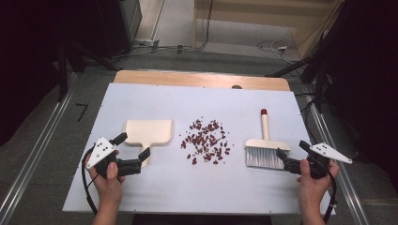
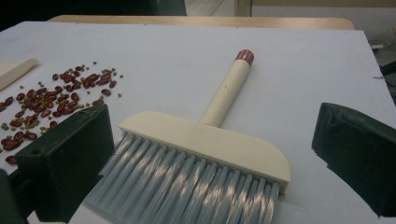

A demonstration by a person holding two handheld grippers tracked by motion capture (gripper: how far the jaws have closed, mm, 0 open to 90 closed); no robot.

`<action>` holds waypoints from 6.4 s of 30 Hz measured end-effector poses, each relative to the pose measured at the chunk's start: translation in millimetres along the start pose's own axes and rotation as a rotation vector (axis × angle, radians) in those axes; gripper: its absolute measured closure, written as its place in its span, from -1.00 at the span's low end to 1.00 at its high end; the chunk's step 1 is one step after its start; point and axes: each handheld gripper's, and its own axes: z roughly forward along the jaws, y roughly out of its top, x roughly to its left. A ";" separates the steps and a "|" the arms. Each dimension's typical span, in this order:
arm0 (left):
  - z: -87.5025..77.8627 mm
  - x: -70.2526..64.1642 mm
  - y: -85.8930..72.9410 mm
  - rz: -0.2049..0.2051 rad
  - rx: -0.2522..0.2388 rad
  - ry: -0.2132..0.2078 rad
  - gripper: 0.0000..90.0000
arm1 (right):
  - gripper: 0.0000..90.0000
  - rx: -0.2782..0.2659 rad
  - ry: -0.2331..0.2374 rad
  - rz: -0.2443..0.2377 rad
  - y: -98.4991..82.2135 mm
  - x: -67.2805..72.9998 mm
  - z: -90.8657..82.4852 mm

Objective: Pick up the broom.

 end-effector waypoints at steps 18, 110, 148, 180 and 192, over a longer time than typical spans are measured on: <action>6.3 -1.0 1.5 0.002 0.010 -0.037 -0.93 | -0.63 0.231 -0.128 -0.002 61.7 15.1 65.5; 93.7 -134.1 46.5 -0.146 0.300 -0.442 0.10 | 0.55 -0.207 0.341 -0.076 65.7 179.1 38.4; 60.8 -59.5 48.7 0.105 0.343 -0.532 0.52 | -0.13 0.108 0.631 -0.346 76.7 158.5 58.2; 52.3 -62.7 40.0 0.244 0.444 -0.804 0.52 | 0.32 0.354 1.061 -0.440 47.4 166.6 72.4; 49.8 -53.0 40.2 0.187 0.366 -0.761 0.13 | 0.48 0.338 1.081 -0.418 47.0 170.3 69.0</action>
